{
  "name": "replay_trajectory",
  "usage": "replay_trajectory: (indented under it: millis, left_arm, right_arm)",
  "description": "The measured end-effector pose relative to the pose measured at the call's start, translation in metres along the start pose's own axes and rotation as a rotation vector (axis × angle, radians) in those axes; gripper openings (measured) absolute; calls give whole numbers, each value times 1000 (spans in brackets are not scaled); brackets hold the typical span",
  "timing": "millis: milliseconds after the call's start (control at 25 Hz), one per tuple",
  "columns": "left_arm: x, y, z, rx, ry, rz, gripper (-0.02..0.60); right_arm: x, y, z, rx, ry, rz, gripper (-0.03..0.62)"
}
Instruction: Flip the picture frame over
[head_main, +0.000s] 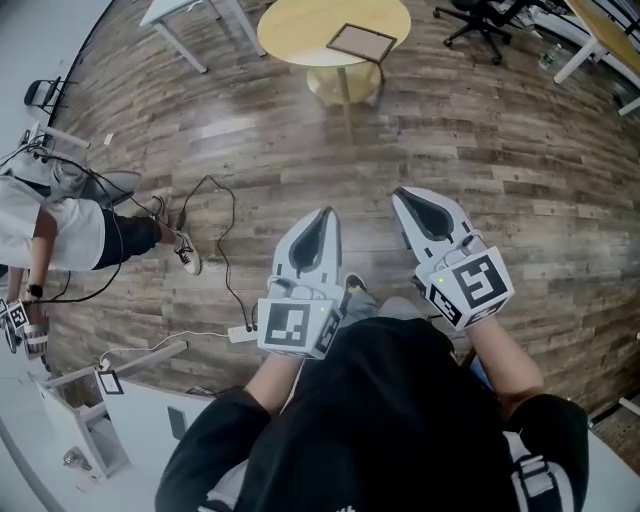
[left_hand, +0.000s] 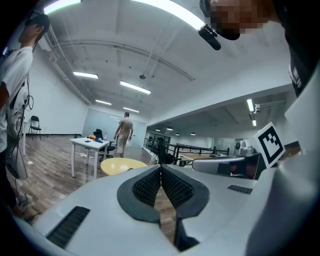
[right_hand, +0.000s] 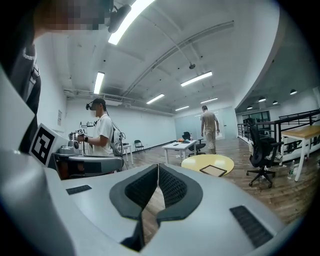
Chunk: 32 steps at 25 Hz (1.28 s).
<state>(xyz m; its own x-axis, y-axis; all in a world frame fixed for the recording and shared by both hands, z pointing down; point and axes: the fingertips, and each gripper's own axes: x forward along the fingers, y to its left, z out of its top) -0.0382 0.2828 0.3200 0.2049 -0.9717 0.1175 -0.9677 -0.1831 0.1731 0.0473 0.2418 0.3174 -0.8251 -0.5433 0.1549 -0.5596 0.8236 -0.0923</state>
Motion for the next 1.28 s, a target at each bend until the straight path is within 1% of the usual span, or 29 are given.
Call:
replay_trajectory:
  millis: [120,240,400,560,720,920,1120,1280]
  left_arm:
    - [17,15,1,-2,12,-5,23]
    - [37,20,3,-9,29,-11,23]
    - [72,13,5,2,43,-26,24]
    - [112,7,15,32,36,-13,23]
    - [155,-13,24,50,25,-16,23]
    - [199,-35,26,83,36,-32,23]
    - [223,-35,23,90,65,-12,24]
    - [240,-24,25,107,67,-18,23]
  right_arm:
    - [18,-9,0,8,8,-6,20]
    - [29,-24,-1,22,23,-8,20]
    - [37,-60,-2,36,21,-17,20]
    - [45,-101,6,44,1,-23,20]
    - [46,-145,14,44,-28,-23,20]
    - [42,-191,17,63,-52,-37,20]
    - [42,-217,14,87,-52,-39,20]
    - [58,-233,12,92,-42,-56,20]
